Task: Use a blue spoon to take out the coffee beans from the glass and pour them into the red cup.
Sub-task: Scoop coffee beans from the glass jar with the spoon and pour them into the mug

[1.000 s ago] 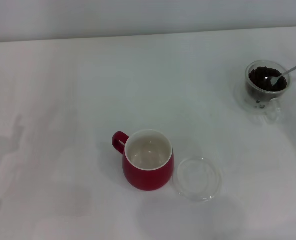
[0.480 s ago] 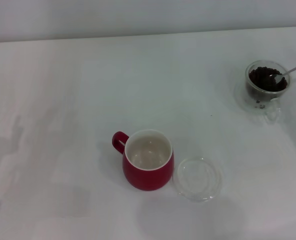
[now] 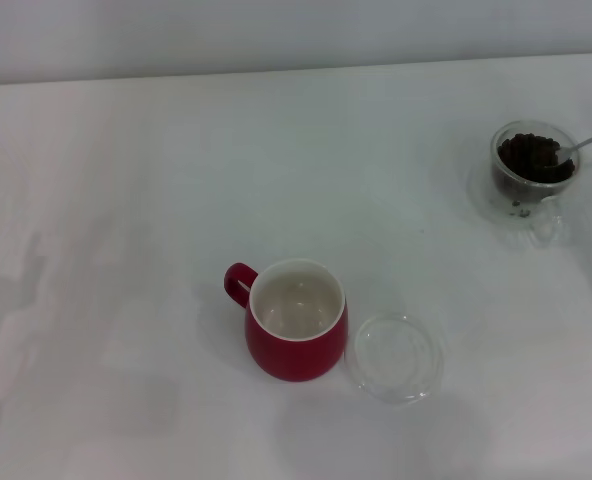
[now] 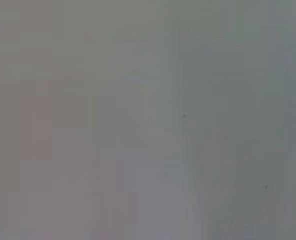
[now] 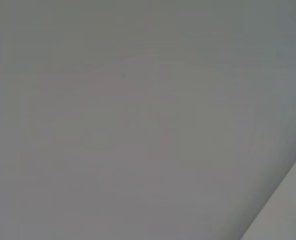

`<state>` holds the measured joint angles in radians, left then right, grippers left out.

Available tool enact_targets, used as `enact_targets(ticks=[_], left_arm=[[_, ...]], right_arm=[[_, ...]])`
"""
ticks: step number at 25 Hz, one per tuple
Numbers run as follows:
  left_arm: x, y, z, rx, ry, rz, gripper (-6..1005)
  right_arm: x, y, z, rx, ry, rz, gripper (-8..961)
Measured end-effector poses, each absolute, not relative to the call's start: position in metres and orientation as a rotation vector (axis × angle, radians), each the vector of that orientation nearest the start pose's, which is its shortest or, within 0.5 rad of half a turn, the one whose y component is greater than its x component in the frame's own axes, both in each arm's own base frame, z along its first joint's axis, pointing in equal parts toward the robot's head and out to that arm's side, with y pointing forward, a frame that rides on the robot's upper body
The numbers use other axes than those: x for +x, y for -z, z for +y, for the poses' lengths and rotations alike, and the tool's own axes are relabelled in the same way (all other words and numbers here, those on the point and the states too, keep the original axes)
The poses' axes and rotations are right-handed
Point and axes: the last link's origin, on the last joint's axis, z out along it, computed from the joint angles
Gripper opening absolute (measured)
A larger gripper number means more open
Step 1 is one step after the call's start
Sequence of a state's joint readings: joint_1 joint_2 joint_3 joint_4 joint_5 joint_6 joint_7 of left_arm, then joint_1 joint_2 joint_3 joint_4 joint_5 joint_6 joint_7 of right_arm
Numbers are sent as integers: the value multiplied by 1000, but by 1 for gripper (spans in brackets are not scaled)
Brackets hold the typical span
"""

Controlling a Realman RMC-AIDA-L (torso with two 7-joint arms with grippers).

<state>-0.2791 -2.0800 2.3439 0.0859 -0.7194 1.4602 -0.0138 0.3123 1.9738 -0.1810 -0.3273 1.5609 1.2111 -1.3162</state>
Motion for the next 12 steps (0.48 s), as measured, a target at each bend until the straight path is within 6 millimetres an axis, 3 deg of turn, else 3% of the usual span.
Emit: enact_targets(ticks=[12], left_arm=[[-343, 9, 263, -1668, 636, -265, 585]], right_arm=[[400, -91, 291, -1278, -1394, 1588, 144]])
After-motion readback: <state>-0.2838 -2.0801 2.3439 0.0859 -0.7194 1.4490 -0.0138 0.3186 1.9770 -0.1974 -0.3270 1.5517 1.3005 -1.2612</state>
